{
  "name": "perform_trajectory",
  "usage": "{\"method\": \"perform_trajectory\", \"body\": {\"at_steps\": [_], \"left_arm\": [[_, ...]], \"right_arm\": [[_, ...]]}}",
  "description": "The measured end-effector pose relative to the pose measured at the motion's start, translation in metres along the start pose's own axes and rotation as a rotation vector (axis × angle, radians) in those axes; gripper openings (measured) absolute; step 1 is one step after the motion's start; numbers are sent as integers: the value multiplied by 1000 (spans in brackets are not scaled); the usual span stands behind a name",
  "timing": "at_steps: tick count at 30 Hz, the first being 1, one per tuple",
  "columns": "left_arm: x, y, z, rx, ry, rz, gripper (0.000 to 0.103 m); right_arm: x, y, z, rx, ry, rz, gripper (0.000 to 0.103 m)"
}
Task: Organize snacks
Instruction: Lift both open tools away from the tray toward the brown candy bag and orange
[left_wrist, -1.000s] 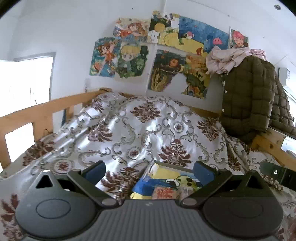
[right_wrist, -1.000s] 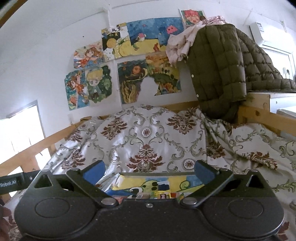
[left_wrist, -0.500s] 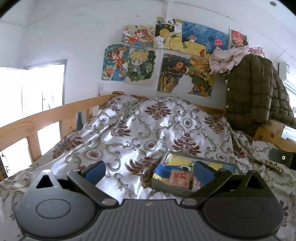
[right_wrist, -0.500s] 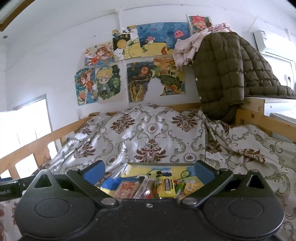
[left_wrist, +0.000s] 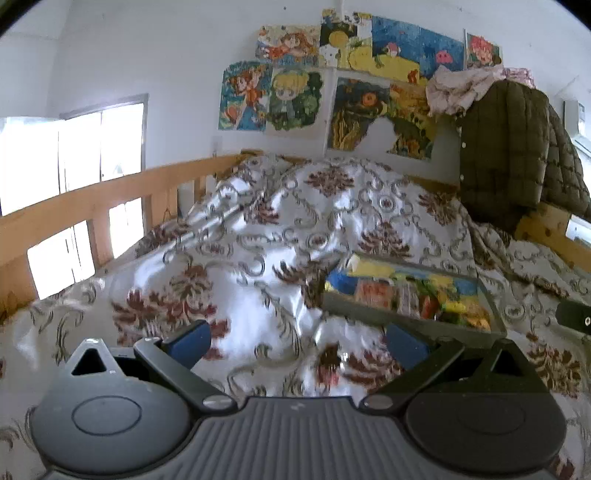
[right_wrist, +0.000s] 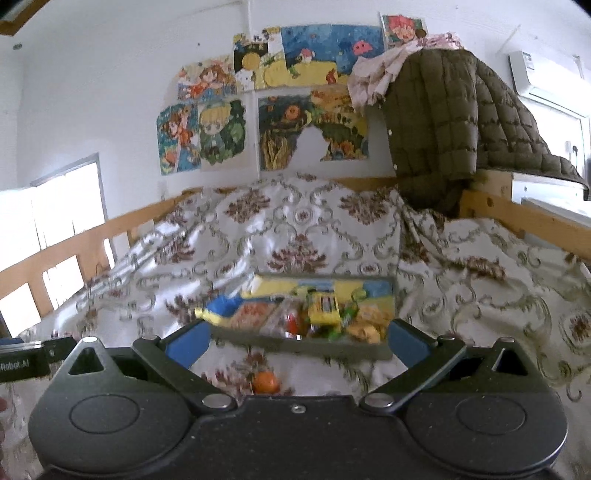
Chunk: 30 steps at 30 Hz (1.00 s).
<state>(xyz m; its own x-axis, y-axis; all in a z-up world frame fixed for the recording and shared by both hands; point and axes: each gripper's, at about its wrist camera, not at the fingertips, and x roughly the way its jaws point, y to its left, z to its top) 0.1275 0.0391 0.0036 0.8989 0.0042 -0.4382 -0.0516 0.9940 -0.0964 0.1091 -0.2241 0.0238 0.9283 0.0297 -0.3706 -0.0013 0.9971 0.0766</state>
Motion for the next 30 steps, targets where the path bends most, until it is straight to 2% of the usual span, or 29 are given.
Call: {"method": "perform_trajectory", "body": {"at_steps": [7,14,24,30], "left_arm": [[-10,-11,-17,50,53,-13,103],[-24,-24,-34,117,69,-23,103],[-17,-27,-39,143,104,8,103],[-10,-25,-40,143,129,18,103]], "right_arm": [[-13,-1,-22,4,60,-14,102],[-24,-2,-43,8,128,-31,102],[-12,3,-62,-9,246,-55,102],[-6,5,-67,-10,268,-51,102]]}}
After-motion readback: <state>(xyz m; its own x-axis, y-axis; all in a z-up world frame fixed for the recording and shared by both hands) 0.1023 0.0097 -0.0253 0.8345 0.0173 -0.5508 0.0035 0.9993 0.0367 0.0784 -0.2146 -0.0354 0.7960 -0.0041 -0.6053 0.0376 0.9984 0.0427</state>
